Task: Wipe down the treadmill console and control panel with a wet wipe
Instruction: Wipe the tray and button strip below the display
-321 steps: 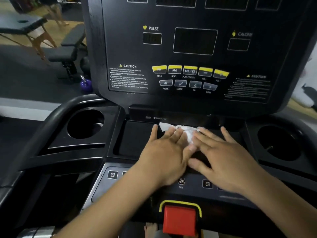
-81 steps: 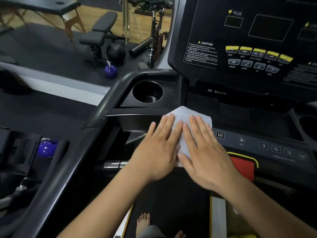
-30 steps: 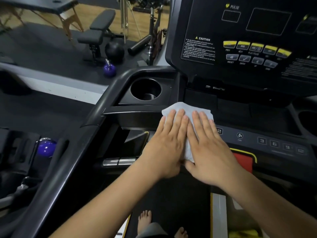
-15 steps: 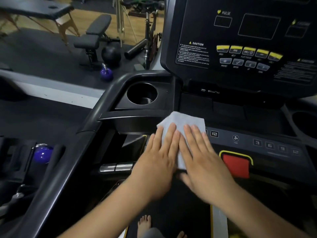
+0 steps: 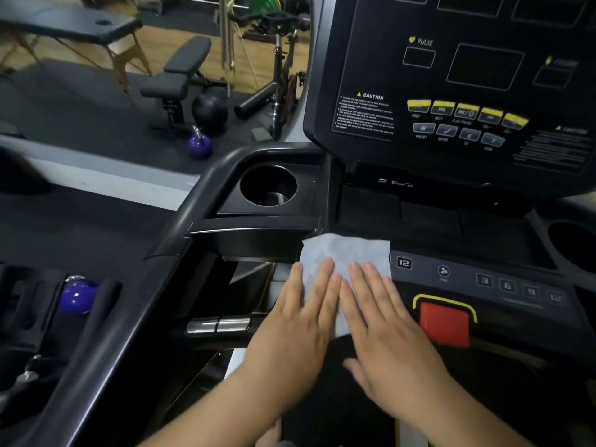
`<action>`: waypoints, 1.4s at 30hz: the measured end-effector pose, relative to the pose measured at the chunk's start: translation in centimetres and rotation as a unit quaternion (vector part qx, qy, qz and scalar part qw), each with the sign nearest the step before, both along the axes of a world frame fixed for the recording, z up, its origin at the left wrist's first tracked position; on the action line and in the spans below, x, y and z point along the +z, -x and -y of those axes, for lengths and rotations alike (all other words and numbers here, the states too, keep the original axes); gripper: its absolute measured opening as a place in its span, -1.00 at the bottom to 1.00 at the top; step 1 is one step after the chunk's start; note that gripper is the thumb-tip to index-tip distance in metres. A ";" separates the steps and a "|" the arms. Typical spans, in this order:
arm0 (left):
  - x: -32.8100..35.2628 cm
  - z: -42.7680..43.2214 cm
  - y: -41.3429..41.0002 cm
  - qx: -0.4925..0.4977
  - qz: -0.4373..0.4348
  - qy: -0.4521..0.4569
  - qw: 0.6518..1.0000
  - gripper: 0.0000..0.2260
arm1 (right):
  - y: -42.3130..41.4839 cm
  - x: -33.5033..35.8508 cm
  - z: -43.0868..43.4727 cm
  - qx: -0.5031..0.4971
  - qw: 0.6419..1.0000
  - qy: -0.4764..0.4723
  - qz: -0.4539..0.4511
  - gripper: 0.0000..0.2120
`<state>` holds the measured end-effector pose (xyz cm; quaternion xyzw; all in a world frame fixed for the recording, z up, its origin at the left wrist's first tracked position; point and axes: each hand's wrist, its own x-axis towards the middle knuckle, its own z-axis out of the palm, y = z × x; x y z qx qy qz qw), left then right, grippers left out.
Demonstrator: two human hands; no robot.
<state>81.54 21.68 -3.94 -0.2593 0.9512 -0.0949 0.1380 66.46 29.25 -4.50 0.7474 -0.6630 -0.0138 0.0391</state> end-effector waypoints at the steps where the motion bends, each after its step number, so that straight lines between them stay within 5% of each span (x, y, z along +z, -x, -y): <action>1: 0.0 0.7 0.4 -0.001 -0.007 0.006 1.000 -0.29 | 0.4 0.0 0.9 -0.007 1.000 0.003 -0.010 0.13; 5: 0.5 3.3 3.2 0.035 -0.067 0.000 0.997 -0.13 | 1.4 0.9 4.5 -0.045 0.999 0.010 -0.028 0.14; 11: -0.3 -1.1 1.3 0.068 -0.057 -0.011 0.996 -0.13 | 1.3 0.1 -1.6 -0.047 0.999 -0.022 0.004 0.20; 16: 0.6 2.0 3.7 0.069 -0.098 -0.009 0.993 -0.13 | 3.4 1.1 1.9 -0.088 0.996 -0.007 -0.035 0.13; 23: -0.3 -2.4 2.1 0.056 -0.054 -0.006 0.997 -0.03 | 1.1 -0.3 -2.9 -0.065 0.997 -0.032 0.021 0.22; 30: 0.9 1.3 8.0 0.062 -0.078 0.021 0.995 -0.03 | 3.4 2.6 2.1 -0.177 0.978 -0.074 -0.082 0.09; 36: 0.2 -2.7 6.2 0.041 -0.062 -0.017 0.997 -0.06 | 2.7 0.8 -2.7 -0.150 0.986 -0.069 0.000 0.19; 42: 0.9 0.8 9.5 0.028 -0.076 0.011 0.997 -0.03 | 4.2 2.8 0.9 -0.212 0.971 -0.087 -0.074 0.04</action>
